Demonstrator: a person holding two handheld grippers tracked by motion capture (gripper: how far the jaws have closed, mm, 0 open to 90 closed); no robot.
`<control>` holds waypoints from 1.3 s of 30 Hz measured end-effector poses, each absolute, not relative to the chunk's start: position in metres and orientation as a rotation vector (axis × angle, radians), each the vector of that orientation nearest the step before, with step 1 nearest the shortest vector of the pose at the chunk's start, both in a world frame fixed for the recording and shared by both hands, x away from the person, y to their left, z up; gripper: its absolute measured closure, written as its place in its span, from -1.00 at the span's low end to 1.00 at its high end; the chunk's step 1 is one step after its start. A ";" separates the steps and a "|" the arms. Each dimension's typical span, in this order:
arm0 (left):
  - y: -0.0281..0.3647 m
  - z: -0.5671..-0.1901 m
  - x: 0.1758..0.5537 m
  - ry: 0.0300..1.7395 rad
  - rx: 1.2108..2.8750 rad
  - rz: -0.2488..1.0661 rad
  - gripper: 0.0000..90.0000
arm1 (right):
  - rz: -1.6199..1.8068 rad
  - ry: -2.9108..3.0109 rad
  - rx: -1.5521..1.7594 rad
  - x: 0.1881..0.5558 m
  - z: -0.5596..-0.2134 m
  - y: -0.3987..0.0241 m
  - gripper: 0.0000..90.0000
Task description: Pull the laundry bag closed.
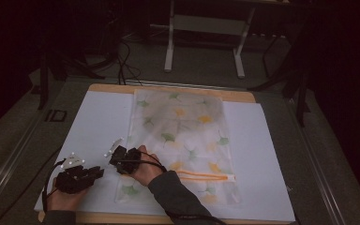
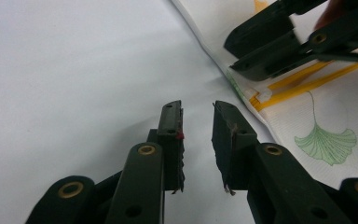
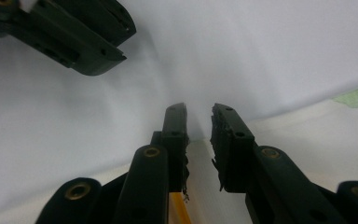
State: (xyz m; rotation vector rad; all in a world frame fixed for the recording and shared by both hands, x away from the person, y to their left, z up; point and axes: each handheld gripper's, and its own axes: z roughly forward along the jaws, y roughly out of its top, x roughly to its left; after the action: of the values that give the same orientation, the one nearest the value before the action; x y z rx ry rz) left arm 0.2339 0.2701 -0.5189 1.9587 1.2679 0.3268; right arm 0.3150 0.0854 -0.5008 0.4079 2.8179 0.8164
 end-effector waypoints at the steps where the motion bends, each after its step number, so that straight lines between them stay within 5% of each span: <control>1: 0.270 -0.519 0.234 1.268 1.959 0.327 0.63 | 0.811 2.823 0.409 0.316 -0.503 0.086 0.65; 39: 0.270 -0.520 0.234 1.269 1.962 0.326 0.63 | 0.682 3.022 0.163 0.312 -0.495 0.068 0.66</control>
State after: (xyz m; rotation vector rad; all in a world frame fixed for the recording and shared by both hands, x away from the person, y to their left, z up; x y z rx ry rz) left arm 0.2342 0.2703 -0.5196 1.9618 1.2695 0.3264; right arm 0.3120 0.0683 -0.4951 0.1633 3.0218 0.6822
